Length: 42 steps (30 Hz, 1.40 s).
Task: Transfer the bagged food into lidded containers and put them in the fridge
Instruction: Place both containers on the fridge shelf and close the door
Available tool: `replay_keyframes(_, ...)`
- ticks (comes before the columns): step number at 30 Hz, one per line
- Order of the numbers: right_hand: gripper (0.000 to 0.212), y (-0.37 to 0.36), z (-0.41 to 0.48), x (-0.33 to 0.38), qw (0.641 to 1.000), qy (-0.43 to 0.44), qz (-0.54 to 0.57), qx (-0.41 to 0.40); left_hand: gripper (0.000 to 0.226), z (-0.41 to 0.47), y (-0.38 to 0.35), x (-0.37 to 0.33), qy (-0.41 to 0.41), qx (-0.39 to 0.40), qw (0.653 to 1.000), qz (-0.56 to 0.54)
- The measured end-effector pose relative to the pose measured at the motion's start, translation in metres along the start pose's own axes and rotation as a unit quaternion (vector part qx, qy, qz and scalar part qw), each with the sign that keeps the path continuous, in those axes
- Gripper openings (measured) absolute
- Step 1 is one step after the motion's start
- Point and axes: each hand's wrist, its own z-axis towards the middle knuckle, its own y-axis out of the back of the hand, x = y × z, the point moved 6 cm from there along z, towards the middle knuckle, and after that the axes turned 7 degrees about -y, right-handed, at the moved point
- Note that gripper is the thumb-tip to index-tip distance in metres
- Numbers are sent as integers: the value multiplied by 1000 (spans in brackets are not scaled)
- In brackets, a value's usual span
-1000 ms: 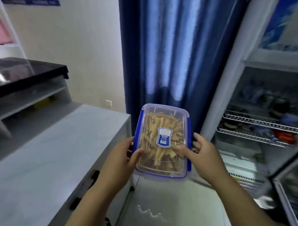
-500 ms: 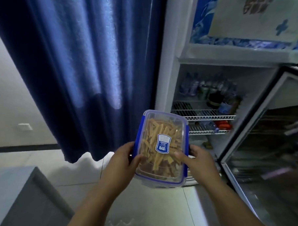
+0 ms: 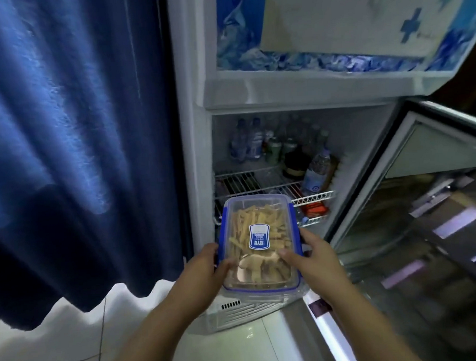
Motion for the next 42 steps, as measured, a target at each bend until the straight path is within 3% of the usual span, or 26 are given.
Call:
replay_keyframes(8,32,32,141,-1,995,8,-65,79,17,111,-50,-1,76,-31,997,-15)
replay_keyframes(15,24,29,214,2,978,6,-123,167,28,164,-70,7,159,-80,984,-15)
replay_keyframes(19,65,15,219,-5,958,-15,-137,251,28,174,-64,14,192,-107,975,-20)
replay_keyframes(22,90,5,222,-8,933,52,-236,267,18,180,-57,15,178,-107,978,-8)
replay_keyframes(26,85,-3,226,-7,913,66,-293,276,11,171,-38,8,141,-170,975,6)
replay_keyframes(29,82,-11,236,-4,900,76,-322,283,5,152,-7,11,161,-322,932,45)
replay_keyframes(31,78,-18,249,0,894,86,-345,274,24,146,9,19,183,-369,910,49)
replay_keyframes(35,68,-34,279,6,862,116,-424,253,47,152,26,22,195,-379,902,67)
replay_keyframes(39,65,-53,297,11,827,134,-475,268,25,163,29,19,192,-376,905,48)
replay_keyframes(42,59,-66,306,14,827,129,-473,275,18,164,31,22,198,-382,902,40)
